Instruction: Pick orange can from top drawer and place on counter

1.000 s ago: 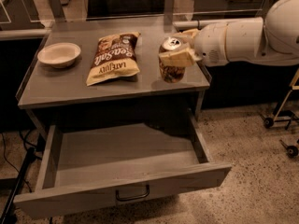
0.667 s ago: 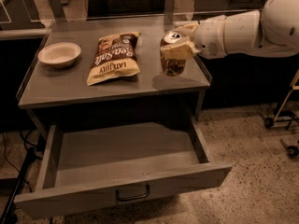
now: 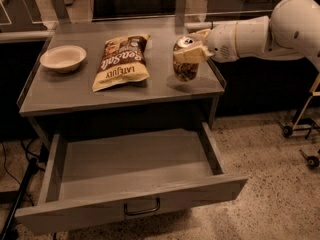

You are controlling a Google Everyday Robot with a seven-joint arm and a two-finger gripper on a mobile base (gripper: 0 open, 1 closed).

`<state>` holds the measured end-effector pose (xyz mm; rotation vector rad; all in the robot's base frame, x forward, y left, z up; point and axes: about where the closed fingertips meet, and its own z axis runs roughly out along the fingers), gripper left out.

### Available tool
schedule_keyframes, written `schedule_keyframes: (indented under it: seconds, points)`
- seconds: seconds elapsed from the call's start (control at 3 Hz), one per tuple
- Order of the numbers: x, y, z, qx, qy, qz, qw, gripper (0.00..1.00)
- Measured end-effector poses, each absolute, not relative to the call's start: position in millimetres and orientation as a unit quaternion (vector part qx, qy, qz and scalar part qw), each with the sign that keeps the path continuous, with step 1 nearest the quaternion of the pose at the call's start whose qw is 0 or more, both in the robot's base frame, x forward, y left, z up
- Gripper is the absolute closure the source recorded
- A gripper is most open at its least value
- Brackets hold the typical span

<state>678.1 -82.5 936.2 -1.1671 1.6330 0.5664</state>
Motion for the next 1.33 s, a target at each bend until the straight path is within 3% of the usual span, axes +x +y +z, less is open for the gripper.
schedule_keyframes:
  seconds: [1.0,1.33]
  points:
    - [724,-95,895,-0.485,0.692,0.271,0.462,1.00]
    - [724,-95,895,-0.485,0.692,0.271,0.462,0.81]
